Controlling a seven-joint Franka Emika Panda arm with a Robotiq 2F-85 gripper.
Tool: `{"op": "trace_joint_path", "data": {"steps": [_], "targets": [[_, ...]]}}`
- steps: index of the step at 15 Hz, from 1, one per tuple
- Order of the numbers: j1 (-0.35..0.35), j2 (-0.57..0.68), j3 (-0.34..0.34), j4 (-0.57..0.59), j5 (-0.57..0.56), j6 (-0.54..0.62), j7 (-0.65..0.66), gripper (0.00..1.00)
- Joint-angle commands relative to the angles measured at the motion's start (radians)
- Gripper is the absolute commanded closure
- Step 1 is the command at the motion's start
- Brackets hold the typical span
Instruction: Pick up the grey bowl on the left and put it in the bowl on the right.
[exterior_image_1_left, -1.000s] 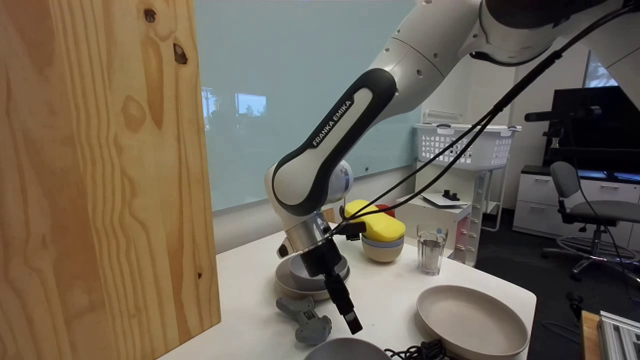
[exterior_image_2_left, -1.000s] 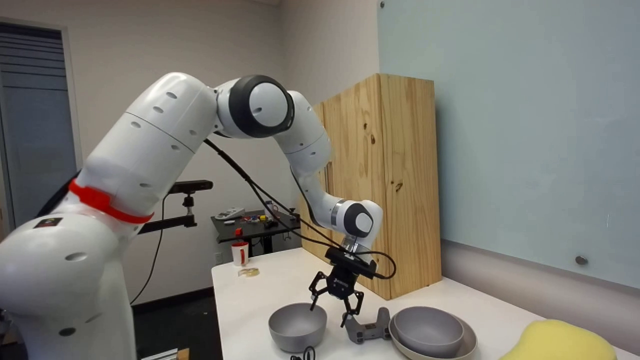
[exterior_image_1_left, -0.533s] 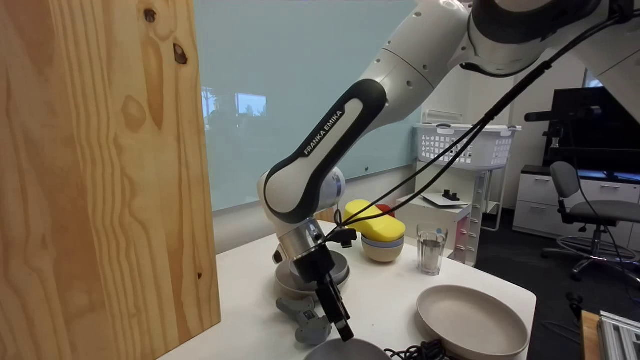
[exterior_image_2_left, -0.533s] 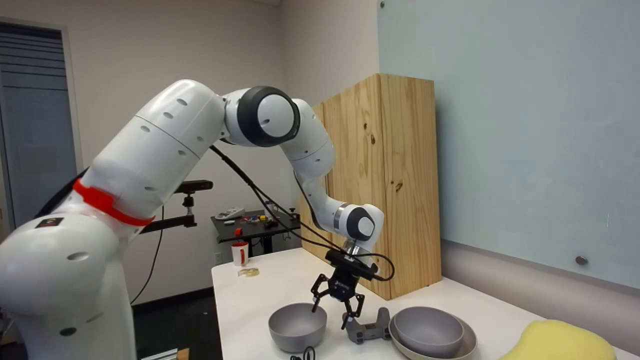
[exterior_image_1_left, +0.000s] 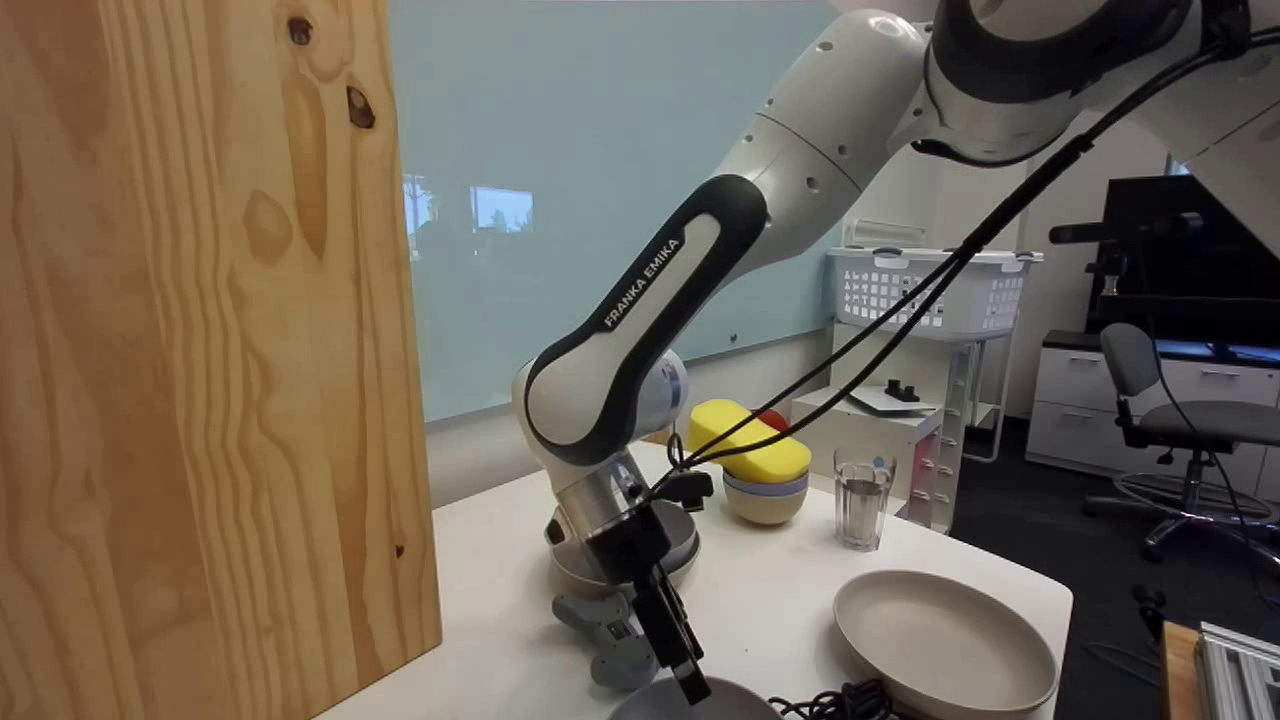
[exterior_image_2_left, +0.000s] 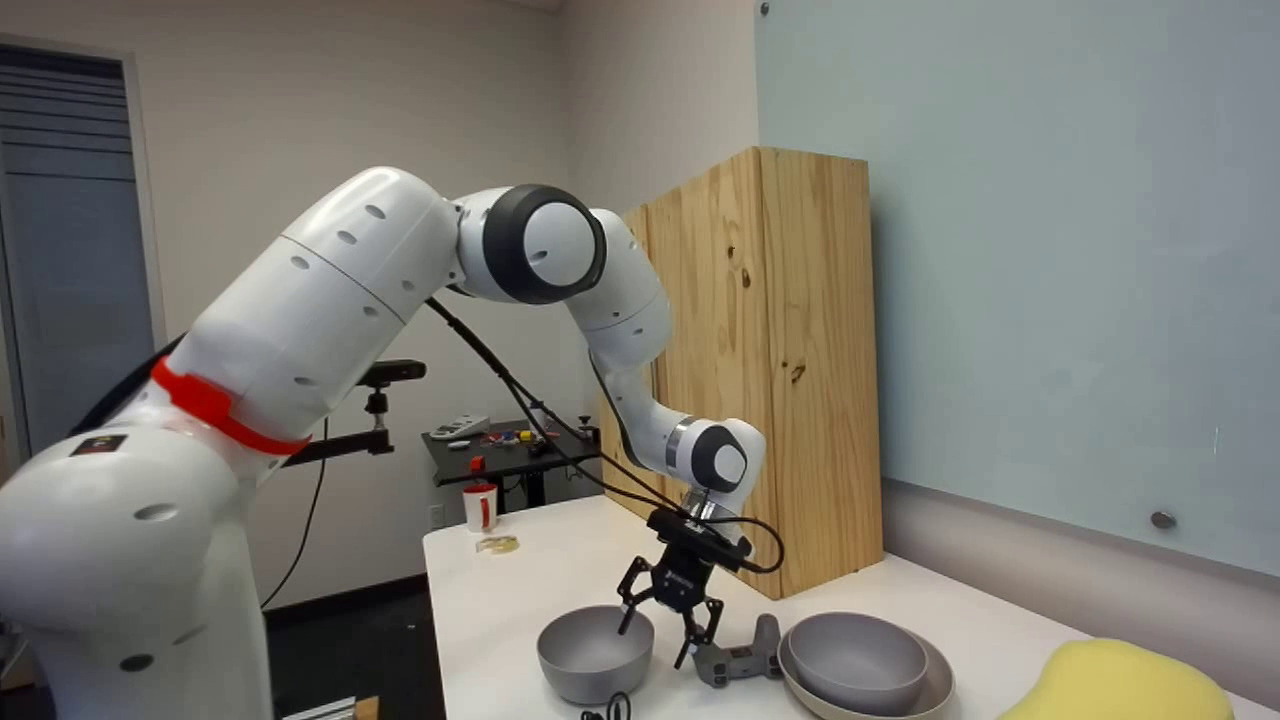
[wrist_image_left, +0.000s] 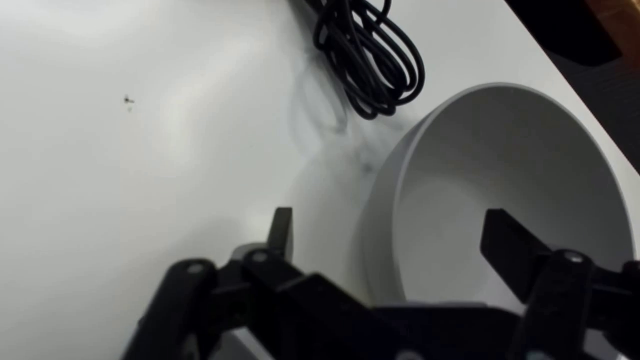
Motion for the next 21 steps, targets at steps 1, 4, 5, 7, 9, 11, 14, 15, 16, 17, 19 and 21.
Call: {"op": "trace_joint_path", "data": {"steps": [1,4,5,7,9,11,14,15,16,17,19,21], "targets": [[-0.004,0.045,-0.001,0.031,0.004,-0.013,0.022,0.35],[-0.009,0.043,-0.006,0.022,0.004,-0.009,0.032,0.58],[-0.009,0.043,-0.007,0.022,0.004,-0.011,0.034,0.66],[-0.010,0.044,-0.010,0.021,0.004,-0.011,0.041,0.80],[-0.013,0.044,-0.010,0.019,0.006,-0.009,0.044,0.97],[-0.015,0.044,-0.010,0.019,0.007,-0.009,0.049,1.00],[-0.018,0.044,-0.010,0.018,0.009,-0.012,0.054,0.99],[-0.017,0.050,-0.011,0.035,0.013,-0.028,0.061,0.99],[-0.016,0.047,-0.011,0.051,0.018,-0.038,0.072,0.99],[-0.016,0.041,-0.007,0.072,0.027,-0.052,0.079,0.99],[-0.015,0.030,-0.003,0.148,0.041,-0.116,0.092,0.99],[-0.011,0.023,-0.006,0.228,0.048,-0.183,0.106,0.99]]}}
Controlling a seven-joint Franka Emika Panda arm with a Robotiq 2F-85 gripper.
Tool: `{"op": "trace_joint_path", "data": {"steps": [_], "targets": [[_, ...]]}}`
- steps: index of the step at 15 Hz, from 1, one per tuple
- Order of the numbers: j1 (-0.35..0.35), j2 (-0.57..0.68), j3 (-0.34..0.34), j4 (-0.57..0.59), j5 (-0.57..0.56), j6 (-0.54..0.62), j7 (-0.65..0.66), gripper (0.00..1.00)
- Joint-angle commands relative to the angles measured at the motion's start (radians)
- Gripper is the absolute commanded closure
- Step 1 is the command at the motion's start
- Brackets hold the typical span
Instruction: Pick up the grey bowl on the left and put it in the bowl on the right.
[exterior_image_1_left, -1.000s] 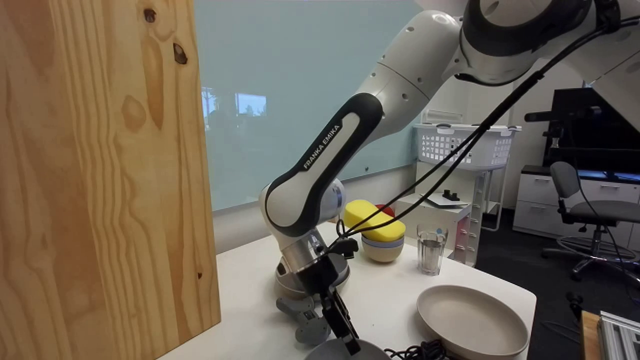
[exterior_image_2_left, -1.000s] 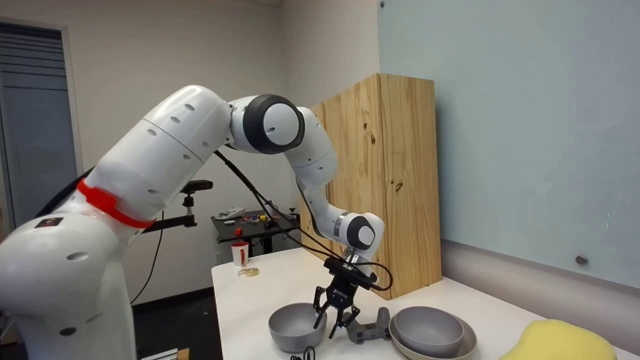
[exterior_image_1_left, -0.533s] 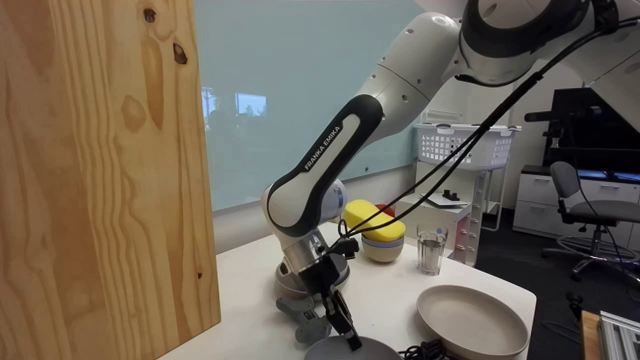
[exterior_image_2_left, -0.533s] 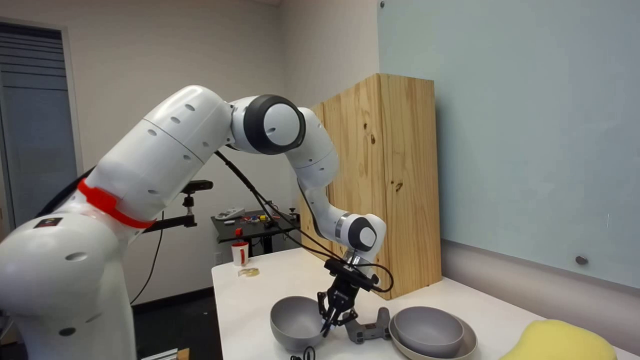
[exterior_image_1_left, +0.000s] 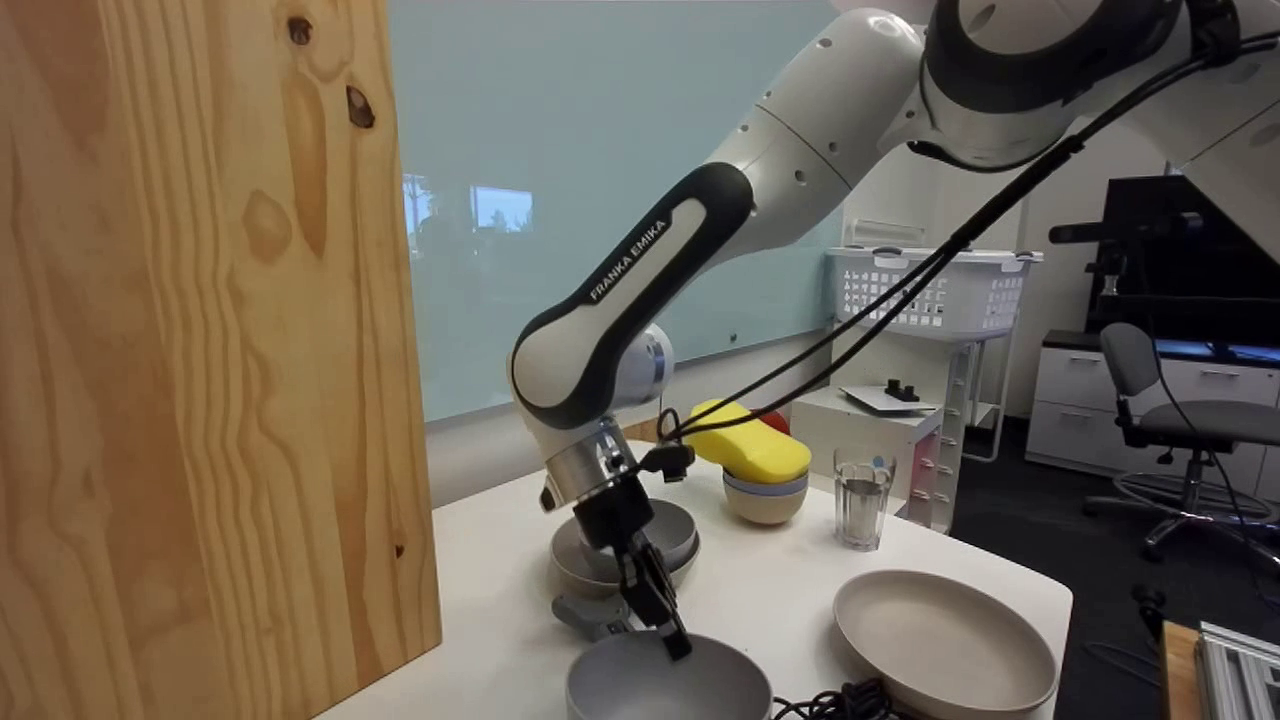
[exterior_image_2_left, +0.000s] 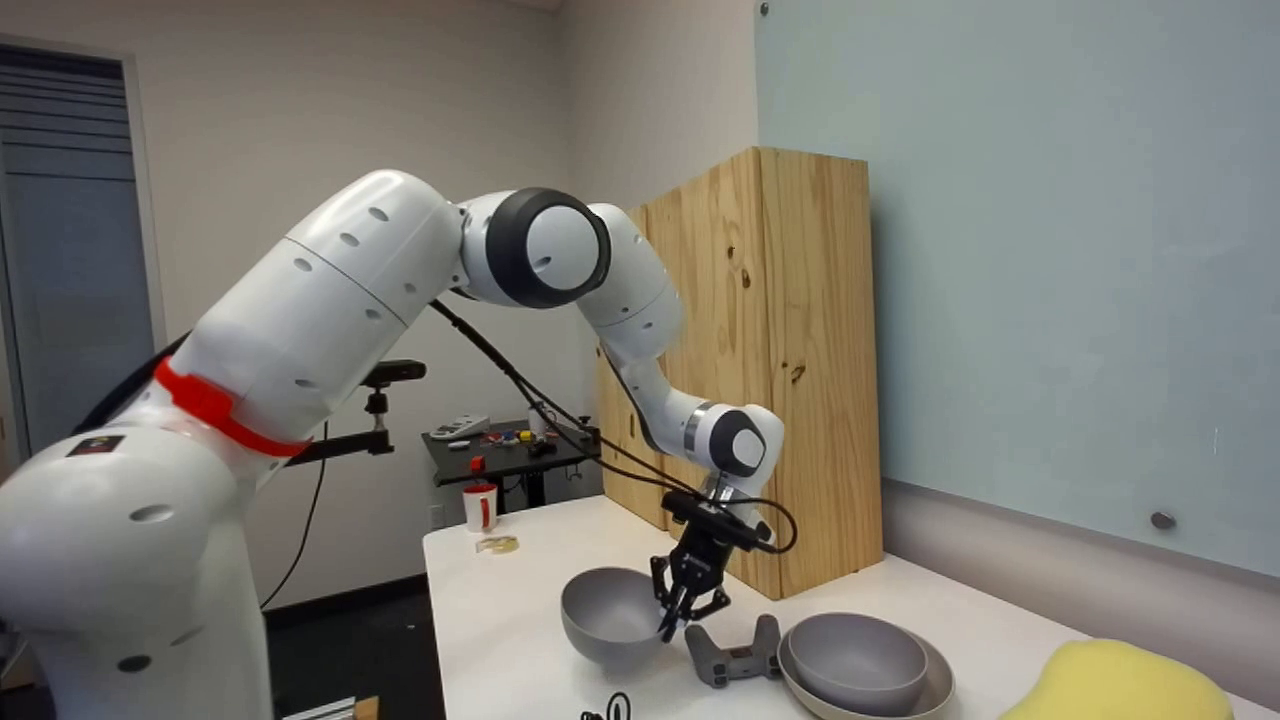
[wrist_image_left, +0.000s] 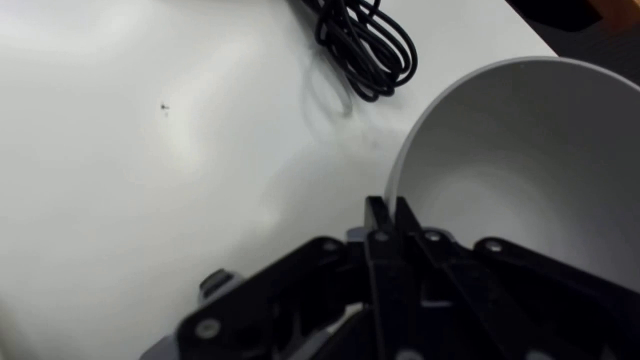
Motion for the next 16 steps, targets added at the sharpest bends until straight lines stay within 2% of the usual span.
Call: {"op": "trace_joint_path", "data": {"steps": [1,4,7,13,16], "targets": [[0.008,-0.001,-0.007,0.161,0.021,-0.136,0.044,0.99],[0.007,-0.033,-0.039,0.228,-0.004,-0.209,0.087,0.99],[-0.014,-0.070,-0.079,0.242,-0.006,-0.244,0.120,0.99],[-0.070,-0.119,-0.157,0.220,-0.029,-0.239,0.161,0.99],[-0.092,-0.135,-0.191,0.216,-0.063,-0.199,0.188,0.99]]}}
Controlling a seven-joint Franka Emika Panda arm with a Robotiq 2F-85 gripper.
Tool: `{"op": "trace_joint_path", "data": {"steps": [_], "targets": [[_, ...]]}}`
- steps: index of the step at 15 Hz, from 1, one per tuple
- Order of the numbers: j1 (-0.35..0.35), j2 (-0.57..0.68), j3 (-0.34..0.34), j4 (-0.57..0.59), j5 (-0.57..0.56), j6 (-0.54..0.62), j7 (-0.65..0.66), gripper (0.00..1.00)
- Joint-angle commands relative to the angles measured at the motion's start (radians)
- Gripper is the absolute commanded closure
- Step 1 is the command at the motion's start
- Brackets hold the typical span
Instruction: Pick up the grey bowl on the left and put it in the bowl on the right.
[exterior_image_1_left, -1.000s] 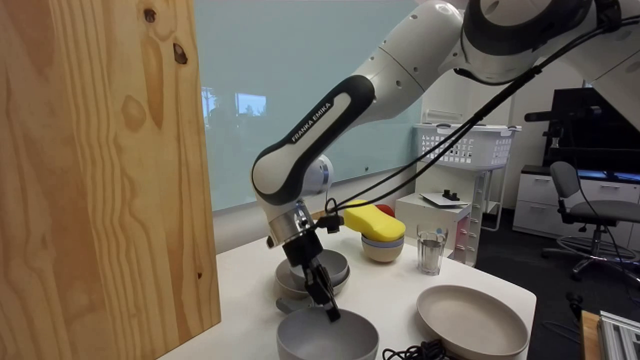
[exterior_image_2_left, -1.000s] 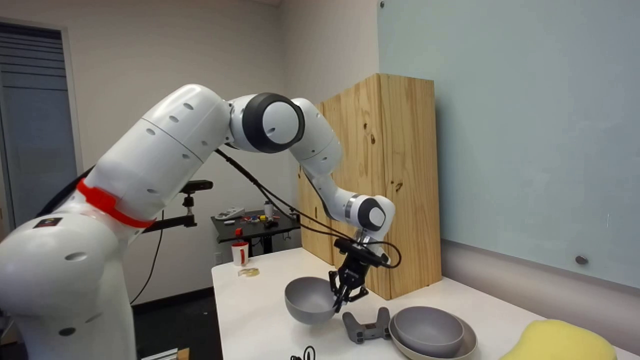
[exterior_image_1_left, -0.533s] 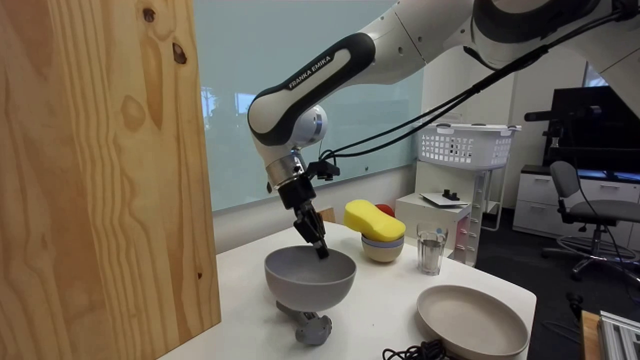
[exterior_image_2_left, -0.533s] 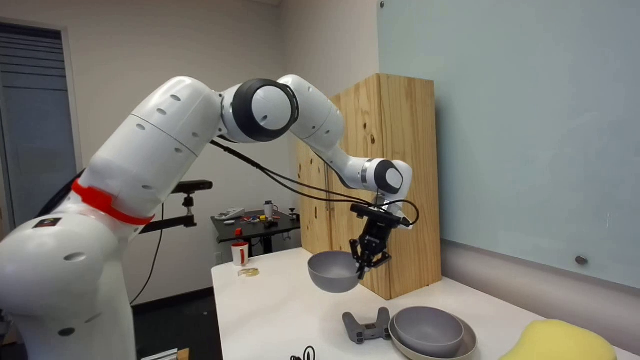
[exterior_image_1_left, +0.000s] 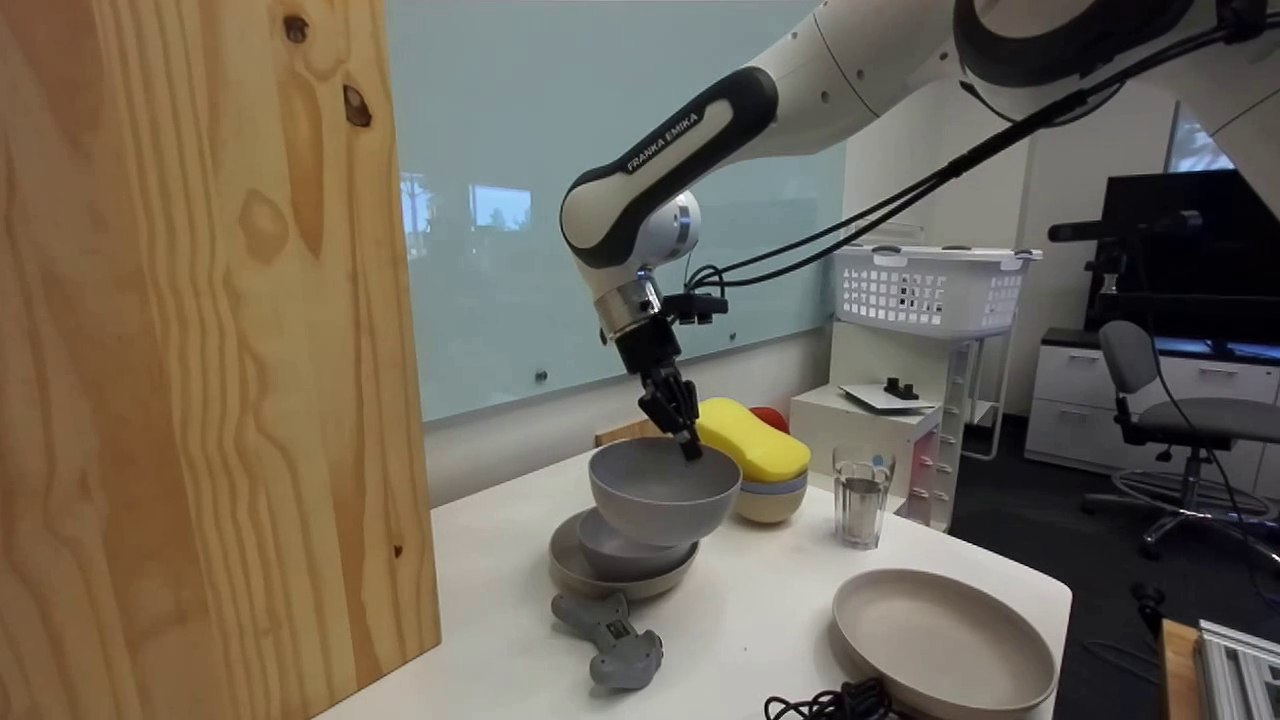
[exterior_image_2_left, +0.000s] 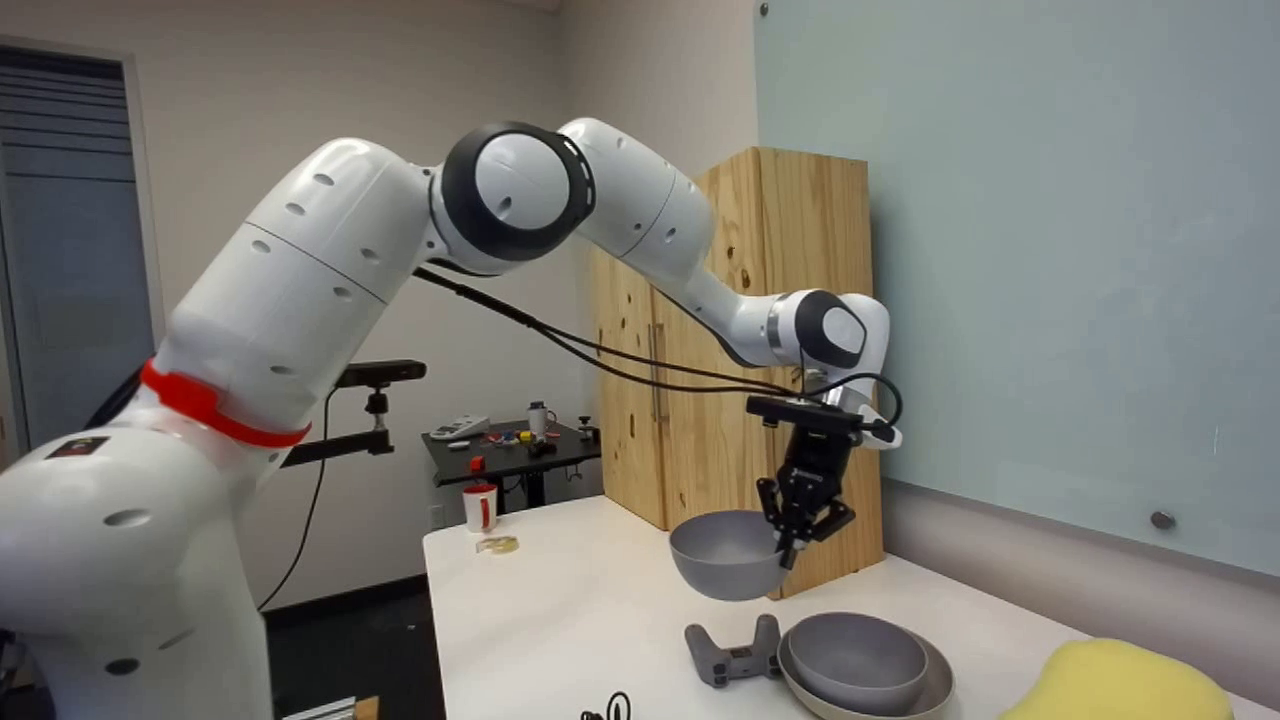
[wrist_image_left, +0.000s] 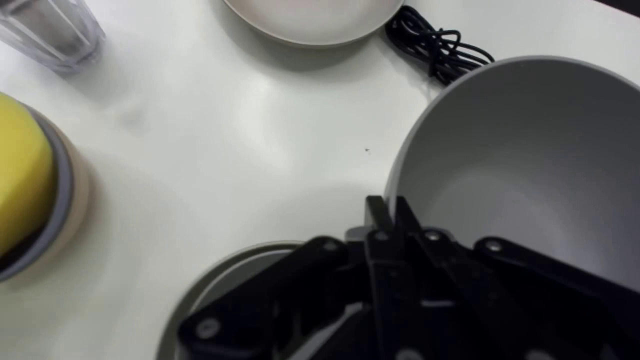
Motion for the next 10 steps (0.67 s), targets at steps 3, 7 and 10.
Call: {"op": "trace_joint_path", "data": {"steps": [3,7,10], "targets": [[-0.030,-0.024,-0.042,-0.015,-0.051,0.051,0.072,0.99],[-0.038,-0.004,-0.057,-0.003,-0.070,0.077,0.099,0.99],[-0.037,0.014,-0.069,0.007,-0.104,0.109,0.122,0.99]]}}
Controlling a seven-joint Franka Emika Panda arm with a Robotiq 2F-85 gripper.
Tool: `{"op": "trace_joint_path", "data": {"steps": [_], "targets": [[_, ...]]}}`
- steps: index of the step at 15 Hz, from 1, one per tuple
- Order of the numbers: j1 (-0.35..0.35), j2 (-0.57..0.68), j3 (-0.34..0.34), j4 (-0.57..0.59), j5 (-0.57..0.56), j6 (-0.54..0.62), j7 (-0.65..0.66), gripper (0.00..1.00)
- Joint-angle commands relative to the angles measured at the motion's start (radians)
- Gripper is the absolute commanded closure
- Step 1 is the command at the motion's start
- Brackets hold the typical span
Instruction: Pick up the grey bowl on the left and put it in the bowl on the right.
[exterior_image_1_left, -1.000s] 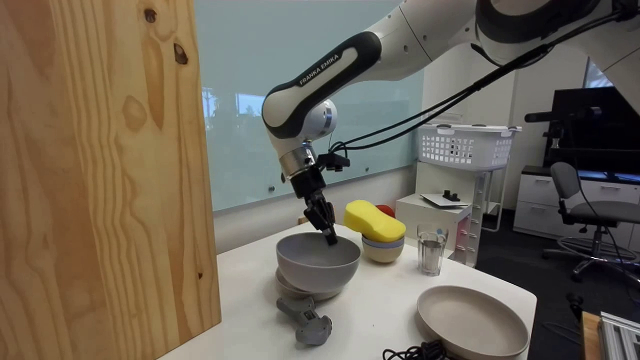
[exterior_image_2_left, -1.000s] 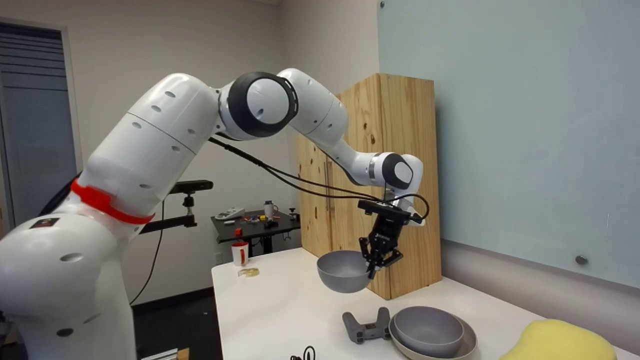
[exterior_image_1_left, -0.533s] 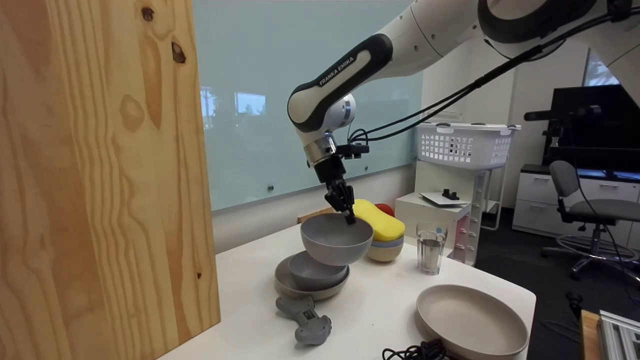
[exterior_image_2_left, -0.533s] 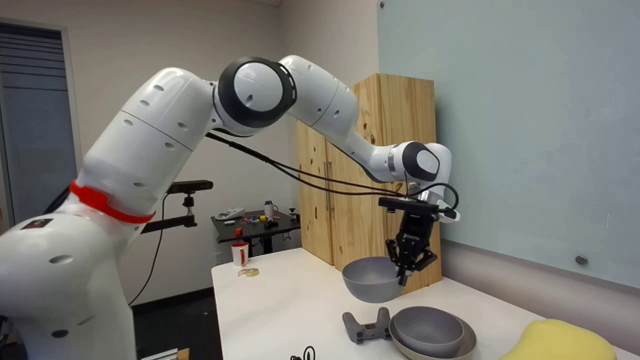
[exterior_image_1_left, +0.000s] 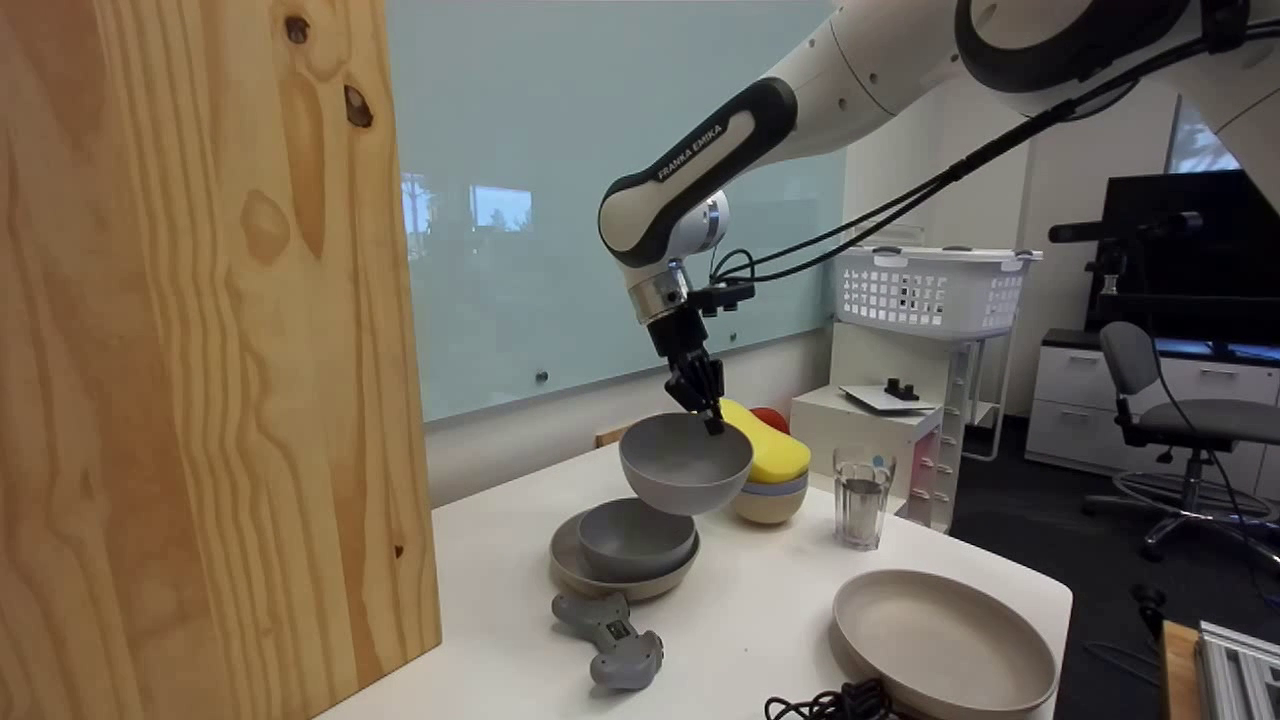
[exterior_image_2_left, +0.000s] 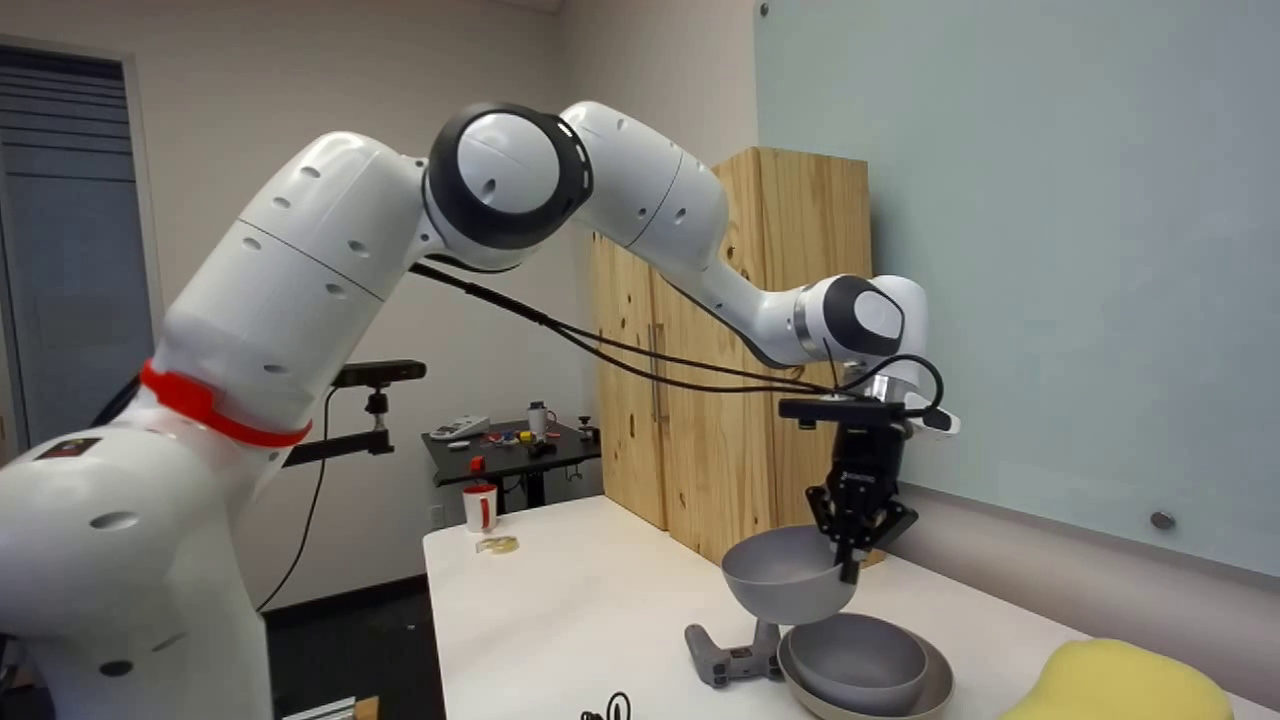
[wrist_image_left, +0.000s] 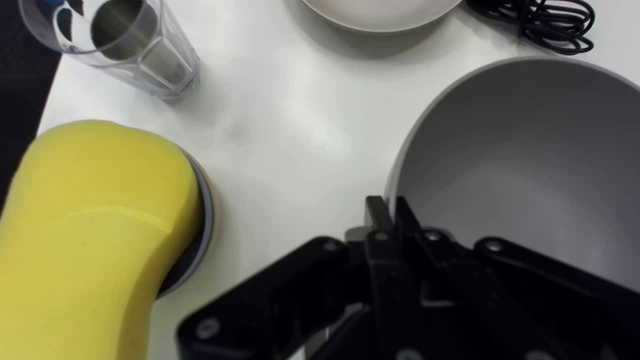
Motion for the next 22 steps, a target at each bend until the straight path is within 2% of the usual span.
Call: {"op": "trace_joint_path", "data": {"steps": [1,9,22], "targets": [[0.001,0.036,-0.013,0.010,-0.051,0.048,0.046,0.99],[-0.020,0.111,-0.033,0.056,-0.078,0.148,0.055,0.99],[-0.014,0.227,0.010,0.183,-0.036,0.244,0.035,0.99]]}}
